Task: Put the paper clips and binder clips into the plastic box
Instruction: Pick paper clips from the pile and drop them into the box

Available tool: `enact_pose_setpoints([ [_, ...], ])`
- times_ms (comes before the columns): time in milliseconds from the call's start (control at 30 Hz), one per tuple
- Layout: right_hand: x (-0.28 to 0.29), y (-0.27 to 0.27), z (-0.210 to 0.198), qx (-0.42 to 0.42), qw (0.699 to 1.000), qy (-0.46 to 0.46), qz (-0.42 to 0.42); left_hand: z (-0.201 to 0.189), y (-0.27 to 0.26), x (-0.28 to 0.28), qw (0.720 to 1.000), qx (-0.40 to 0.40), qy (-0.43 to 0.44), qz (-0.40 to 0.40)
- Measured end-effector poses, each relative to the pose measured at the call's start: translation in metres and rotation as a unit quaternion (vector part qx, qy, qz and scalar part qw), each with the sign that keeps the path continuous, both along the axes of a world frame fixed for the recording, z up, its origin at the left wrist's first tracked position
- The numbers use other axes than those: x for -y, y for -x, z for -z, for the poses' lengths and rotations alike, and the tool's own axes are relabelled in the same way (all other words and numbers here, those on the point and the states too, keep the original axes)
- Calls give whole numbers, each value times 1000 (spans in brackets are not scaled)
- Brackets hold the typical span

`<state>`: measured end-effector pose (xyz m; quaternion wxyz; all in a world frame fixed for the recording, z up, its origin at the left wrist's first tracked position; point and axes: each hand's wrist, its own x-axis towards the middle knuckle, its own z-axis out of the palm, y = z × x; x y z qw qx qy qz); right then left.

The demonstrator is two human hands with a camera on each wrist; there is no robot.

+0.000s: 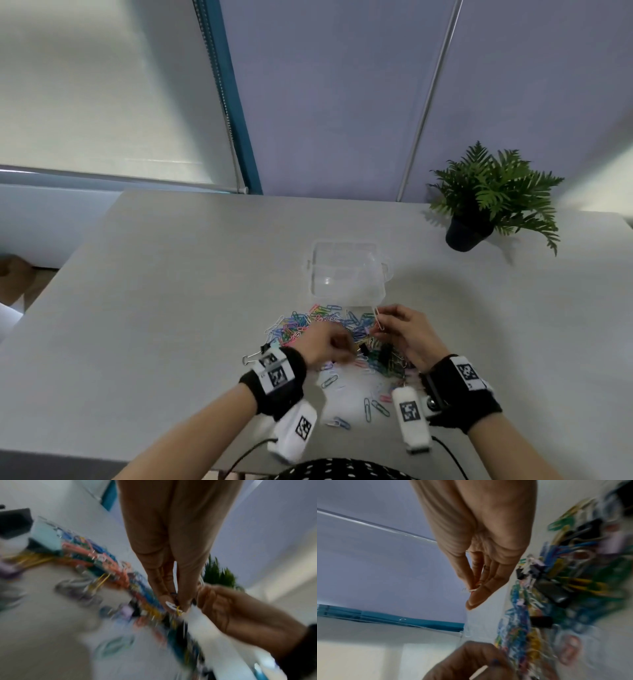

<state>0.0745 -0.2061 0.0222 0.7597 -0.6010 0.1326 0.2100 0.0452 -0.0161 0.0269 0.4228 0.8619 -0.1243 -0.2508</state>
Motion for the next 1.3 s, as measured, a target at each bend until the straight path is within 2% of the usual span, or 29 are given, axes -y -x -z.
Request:
enact_pose_setpoints([
  [133, -14, -33, -19, 44, 999, 11, -9, -32, -48, -12, 993, 24, 38, -105],
  [267, -35, -59, -22, 65, 995, 67, -17, -35, -87, -12, 990, 88, -53, -100],
  [333, -43, -68, -15, 58, 989, 125, -43, -24, -94, -11, 987, 90, -100, -91],
  [400, -46, -72, -11, 90, 960, 239, -116, -17, -96, -12, 986, 80, -127, -71],
  [467, -43, -73, -11, 154, 907, 350, -177, -13, -95, -19, 986, 88, -137, -45],
  [533, -35, -64, -16, 200, 886, 379, -180, -15, -94, -29, 984, 114, -129, -42],
  [633, -22, -36, -22, 250, 882, 363, -169, -22, -83, -44, 980, 168, -89, -65],
  [667, -16, -23, -21, 268, 872, 366, -184, -23, -76, -47, 979, 179, -70, -72],
  [767, 1, 14, -9, 311, 812, 404, -283, -13, -46, -55, 980, 170, -57, -86],
  [833, 8, 36, -2, 308, 763, 434, -367, -1, -30, -58, 981, 157, -91, -66],
  [867, 12, 47, 5, 314, 721, 477, -392, 3, -23, -56, 980, 157, -113, -44],
  [933, 16, 64, 3, 309, 681, 527, -404, 5, -9, -43, 976, 160, -144, 14],
  [967, 18, 72, 4, 333, 645, 565, -391, 6, 0, -32, 975, 155, -149, 51],
  [1033, 16, 82, 7, 293, 624, 580, -434, 6, 24, -10, 965, 147, -166, 139],
  [1100, 17, 88, 17, 275, 616, 590, -444, 2, 47, 8, 940, 149, -215, 218],
  [1133, 18, 89, 20, 257, 636, 590, -426, -1, 55, 15, 927, 141, -248, 244],
  [1200, 16, 89, 19, 278, 648, 590, -394, -4, 65, 21, 913, 127, -285, 263],
  [1233, 14, 89, 19, 265, 665, 579, -391, -2, 67, 22, 914, 127, -280, 265],
  [1300, 12, 92, 25, 265, 690, 555, -382, 13, 66, 18, 933, 118, -231, 250],
])
